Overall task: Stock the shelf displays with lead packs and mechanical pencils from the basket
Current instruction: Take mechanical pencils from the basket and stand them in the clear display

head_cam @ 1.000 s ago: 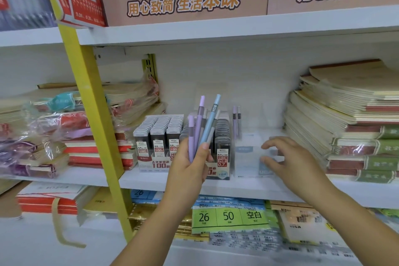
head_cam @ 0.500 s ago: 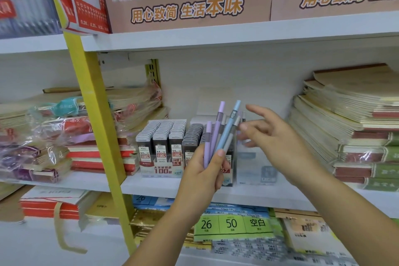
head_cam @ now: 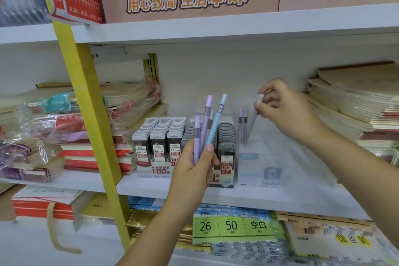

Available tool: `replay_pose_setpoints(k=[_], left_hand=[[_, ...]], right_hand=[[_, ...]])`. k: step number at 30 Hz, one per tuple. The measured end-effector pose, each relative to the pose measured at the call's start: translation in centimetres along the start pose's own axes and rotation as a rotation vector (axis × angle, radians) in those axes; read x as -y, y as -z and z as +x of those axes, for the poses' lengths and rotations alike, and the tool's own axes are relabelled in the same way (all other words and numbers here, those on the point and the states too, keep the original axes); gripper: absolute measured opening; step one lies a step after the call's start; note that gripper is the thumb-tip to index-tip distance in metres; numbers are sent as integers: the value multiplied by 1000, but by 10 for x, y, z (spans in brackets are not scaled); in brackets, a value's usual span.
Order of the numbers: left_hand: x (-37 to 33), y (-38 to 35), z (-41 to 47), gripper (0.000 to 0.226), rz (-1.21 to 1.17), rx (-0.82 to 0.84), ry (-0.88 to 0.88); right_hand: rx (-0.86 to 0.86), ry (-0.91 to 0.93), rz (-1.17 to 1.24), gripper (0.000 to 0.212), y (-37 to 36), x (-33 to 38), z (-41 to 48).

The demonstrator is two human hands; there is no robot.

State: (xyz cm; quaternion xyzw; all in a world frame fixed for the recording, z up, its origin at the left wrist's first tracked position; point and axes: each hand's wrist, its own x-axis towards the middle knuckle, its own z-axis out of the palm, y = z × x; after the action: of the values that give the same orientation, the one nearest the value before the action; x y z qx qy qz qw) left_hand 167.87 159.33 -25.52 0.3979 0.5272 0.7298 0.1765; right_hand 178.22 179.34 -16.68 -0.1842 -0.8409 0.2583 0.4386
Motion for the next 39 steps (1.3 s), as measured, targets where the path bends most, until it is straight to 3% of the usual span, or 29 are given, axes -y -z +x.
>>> replay_pose_setpoints(k=[11,22,28,33,34,36,39], left_hand=[[4,2,2,18,15,1,2],[4,7,1,12,10,7,-4],[2,5,1,11,4,10,9],[2,2,-1,9,9,7,47],[3,2,-1,9,23,10,48],[3,2,-1,12,38,23,45],[1,0,-1,15,28,52,36]], right_hand=[[62,110,-191,27,-17,-19,4],[103,70,-233,22,-25,-20,8],[195,52,-384,8,-26,-13,9],[164,97,-479,28,-21,-6,3],[111,94,-415,28,-19,-2,-2],[44,-42,-64,26,-17,11,-15],[172,-328,535,27,-20,31,-34]])
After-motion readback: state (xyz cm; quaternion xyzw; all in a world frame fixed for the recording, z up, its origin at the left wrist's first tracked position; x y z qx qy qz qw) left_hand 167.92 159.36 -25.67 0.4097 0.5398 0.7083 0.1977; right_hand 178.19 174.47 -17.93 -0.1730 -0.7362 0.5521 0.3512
